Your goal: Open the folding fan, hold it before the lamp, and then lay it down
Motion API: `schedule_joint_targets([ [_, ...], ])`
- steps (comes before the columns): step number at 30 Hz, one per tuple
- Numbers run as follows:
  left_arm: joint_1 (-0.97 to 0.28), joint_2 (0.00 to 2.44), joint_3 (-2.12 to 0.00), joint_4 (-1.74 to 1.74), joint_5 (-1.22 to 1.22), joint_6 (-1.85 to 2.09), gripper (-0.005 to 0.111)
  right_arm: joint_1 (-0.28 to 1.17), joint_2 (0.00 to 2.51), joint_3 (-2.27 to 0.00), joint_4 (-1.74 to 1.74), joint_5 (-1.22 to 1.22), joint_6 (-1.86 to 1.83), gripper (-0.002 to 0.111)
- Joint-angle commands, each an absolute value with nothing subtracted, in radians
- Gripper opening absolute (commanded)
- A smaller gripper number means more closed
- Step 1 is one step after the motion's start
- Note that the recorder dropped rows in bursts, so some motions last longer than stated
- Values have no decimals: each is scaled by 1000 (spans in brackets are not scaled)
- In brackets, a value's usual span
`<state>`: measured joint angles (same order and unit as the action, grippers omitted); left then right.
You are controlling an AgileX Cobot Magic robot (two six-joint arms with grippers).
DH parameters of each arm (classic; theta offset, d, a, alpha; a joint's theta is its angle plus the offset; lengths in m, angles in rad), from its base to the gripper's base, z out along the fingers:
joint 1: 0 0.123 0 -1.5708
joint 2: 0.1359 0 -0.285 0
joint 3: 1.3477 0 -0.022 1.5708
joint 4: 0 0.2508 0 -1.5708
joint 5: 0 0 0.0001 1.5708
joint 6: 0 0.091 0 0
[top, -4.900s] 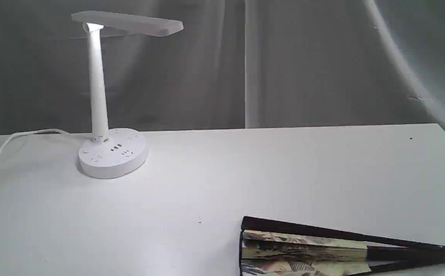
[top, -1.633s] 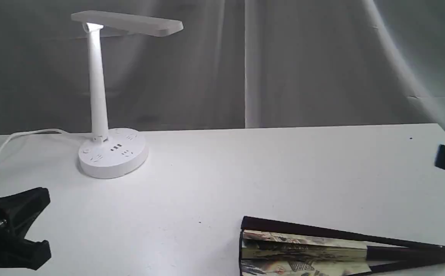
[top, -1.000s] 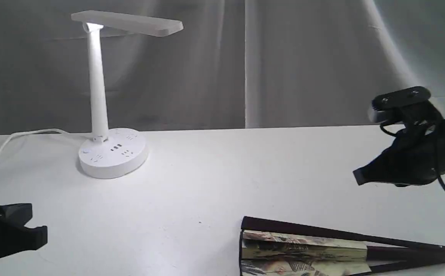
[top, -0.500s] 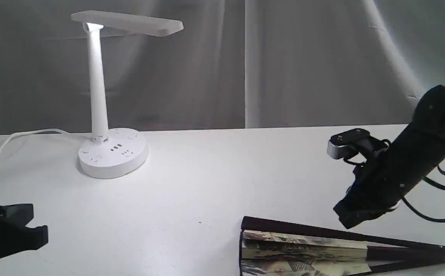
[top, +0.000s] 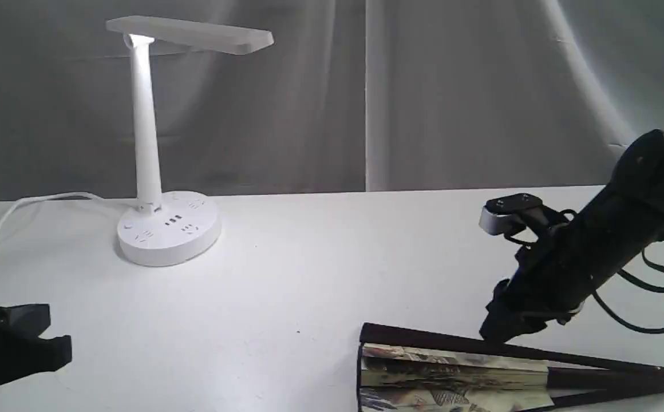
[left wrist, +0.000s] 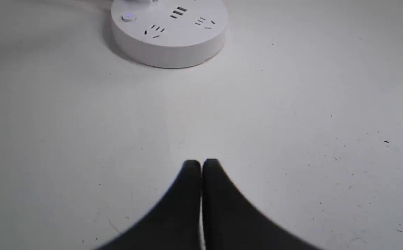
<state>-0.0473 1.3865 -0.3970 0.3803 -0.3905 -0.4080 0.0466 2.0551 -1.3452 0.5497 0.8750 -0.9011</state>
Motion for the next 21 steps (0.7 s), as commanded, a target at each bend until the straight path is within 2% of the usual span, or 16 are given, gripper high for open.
schedule_joint_targets([
  [1, -46, 1389, -403, 383, -393, -418, 0, 51, 2056, -1351, 562, 888, -912, 51],
  [13, -46, 1389, -401, 383, -394, -418, 0, 51, 2173, -1351, 559, 808, -968, 51],
  [15, -46, 1389, -401, 383, -394, -418, 0, 51, 2175, -1351, 559, 808, -968, 48],
  [21, -46, 1389, -401, 383, -394, -418, 0, 51, 2175, -1351, 559, 808, -968, 24],
])
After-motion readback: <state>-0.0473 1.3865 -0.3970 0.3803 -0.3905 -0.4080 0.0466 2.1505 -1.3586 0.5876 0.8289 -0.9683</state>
